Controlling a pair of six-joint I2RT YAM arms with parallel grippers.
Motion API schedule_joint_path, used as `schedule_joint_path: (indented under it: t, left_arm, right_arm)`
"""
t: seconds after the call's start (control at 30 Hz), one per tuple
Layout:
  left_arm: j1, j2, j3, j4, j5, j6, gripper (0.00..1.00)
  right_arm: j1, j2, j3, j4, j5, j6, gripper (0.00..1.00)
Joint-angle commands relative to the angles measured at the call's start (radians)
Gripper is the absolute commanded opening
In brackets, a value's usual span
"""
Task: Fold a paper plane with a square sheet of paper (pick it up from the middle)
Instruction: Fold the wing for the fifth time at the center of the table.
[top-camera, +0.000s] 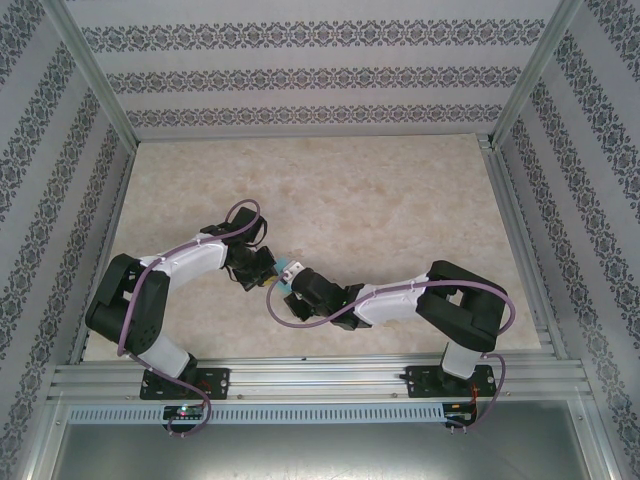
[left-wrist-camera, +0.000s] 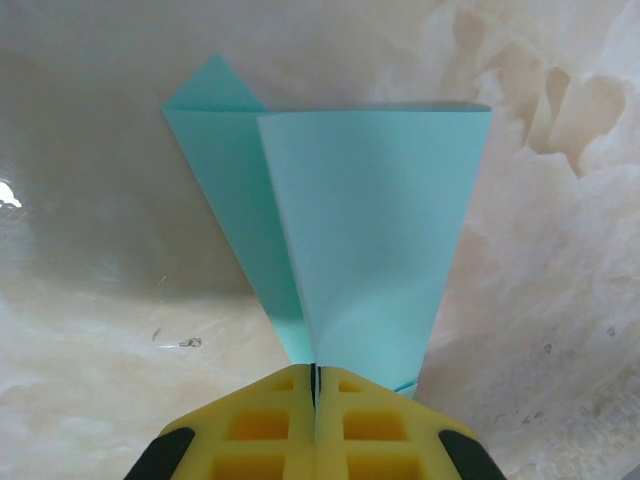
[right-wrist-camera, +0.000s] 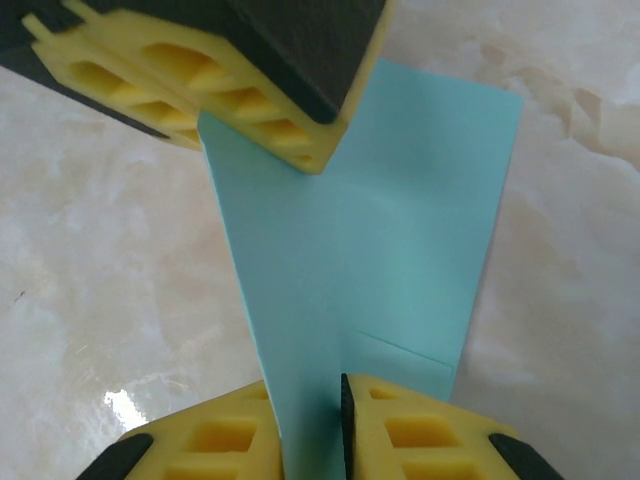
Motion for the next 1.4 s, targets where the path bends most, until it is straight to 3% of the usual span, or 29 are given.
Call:
schedule_joint_path:
  t: [0.0, 0.63, 0.87, 1.03, 1.17, 1.23, 1.37]
  left_arm:
    - [0.013, -0.004, 0.021, -0.018, 0.011, 0.015, 0.0]
    - [0.014, -0.001, 0.021, -0.014, 0.024, 0.021, 0.0]
    - [0.014, -0.012, 0.025, -0.028, 0.006, 0.033, 0.0]
    - [0.015, -0.037, 0.035, -0.057, -0.041, 0.056, 0.14]
    - [0.017, -0.082, 0.054, -0.094, -0.094, 0.077, 0.29]
    - [0.016, -0.116, 0.059, -0.109, -0.127, 0.082, 0.43]
    - [0.016, -0.21, 0.046, -0.115, -0.184, 0.095, 0.56]
  right_arm:
    - [0.01, 0.018, 0.022, -0.007, 0.028, -0.016, 0.19]
    - [0.008, 0.038, 0.033, -0.025, 0.047, -0.007, 0.18]
    - [0.007, 0.046, 0.042, -0.032, 0.016, 0.005, 0.05]
    - [-0.016, 0.043, 0.044, -0.056, -0.041, 0.061, 0.0]
    - [-0.046, 0.033, 0.03, -0.038, -0.108, 0.126, 0.0]
    - [-0.065, 0.031, 0.03, -0.036, -0.152, 0.162, 0.0]
    - [-0.097, 0.04, 0.031, -0.012, -0.24, 0.238, 0.0]
